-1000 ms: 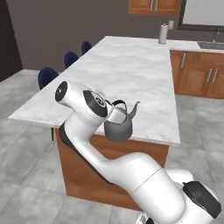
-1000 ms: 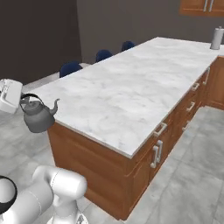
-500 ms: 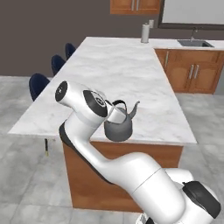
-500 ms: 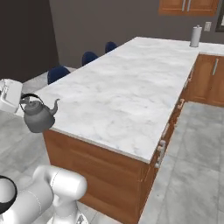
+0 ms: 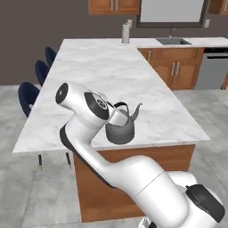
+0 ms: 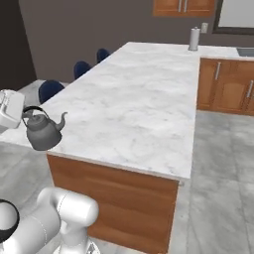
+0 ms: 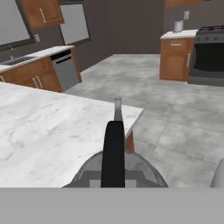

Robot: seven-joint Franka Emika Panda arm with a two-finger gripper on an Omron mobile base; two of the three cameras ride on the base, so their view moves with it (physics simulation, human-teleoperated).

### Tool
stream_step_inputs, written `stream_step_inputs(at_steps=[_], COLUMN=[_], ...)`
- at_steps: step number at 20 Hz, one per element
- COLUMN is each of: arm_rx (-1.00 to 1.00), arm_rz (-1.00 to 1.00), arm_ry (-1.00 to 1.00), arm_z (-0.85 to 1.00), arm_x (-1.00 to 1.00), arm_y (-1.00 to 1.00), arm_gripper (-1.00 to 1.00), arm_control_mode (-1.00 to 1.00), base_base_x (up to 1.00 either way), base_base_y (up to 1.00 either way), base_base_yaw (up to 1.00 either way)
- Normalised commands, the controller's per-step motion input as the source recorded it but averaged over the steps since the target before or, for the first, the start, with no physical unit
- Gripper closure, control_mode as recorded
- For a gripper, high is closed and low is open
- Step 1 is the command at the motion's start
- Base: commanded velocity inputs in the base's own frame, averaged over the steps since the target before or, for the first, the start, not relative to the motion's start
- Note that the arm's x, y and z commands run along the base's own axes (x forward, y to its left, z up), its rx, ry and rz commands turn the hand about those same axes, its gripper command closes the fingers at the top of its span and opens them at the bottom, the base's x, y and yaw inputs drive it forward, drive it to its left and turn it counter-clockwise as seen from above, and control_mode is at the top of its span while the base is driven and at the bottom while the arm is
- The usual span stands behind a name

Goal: The kettle is done boiling. Turn off the stove, then wait for 300 timesteps before moving the kettle to the dining table.

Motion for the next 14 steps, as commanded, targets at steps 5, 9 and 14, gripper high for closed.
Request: stream_step_inputs(at_steps=[5, 9, 14], arm_rx=[0.00, 0.00, 0.00], arm_rz=[0.00, 0.00, 0.00], arm_ry=[0.00, 0.00, 0.00], arm_z=[0.00, 0.00, 0.00], arm_x=[0.00, 0.00, 0.00], arm_y=[0.00, 0.00, 0.00], arm_gripper=[1.00, 1.00, 1.00], arm_control_mode=[1.00, 1.00, 1.00], base_base_x=[0.14, 0.11, 0.05], base_base_y=[0.60, 0.59, 0.58], base_base_yaw=[-0.38, -0.40, -0.42])
